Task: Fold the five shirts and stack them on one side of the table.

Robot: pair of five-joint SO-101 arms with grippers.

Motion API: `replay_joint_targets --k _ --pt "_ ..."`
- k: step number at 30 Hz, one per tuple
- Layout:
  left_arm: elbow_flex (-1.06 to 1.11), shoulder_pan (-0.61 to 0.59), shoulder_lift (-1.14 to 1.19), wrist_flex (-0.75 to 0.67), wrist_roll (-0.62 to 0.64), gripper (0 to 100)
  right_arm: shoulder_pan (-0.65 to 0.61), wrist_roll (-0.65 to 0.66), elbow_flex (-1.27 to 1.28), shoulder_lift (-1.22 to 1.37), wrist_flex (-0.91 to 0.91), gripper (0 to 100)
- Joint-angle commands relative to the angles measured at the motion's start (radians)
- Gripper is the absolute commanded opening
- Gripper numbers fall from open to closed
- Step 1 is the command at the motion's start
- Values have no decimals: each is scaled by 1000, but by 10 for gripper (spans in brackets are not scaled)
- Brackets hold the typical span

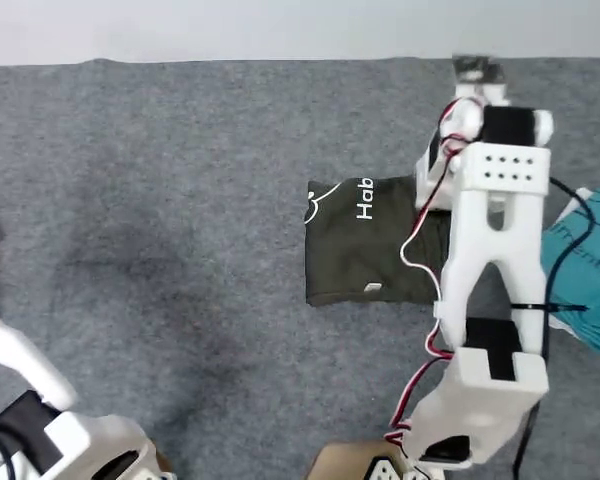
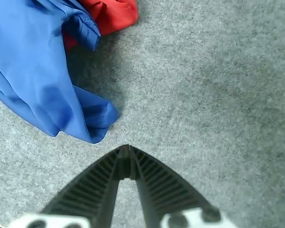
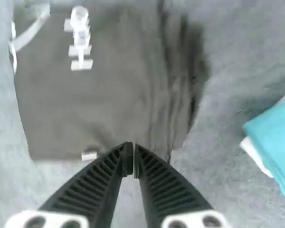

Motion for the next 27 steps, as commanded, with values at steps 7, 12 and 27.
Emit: replay_joint_targets --k 7,12,27 --pt "-36 6 -48 20 5 3 -25 68 129 104 -142 10" --pt "-39 5 -48 20 5 3 -27 72 127 262 -254 10" --pt "-42 6 -49 20 8 3 154 229 83 294 -246 10"
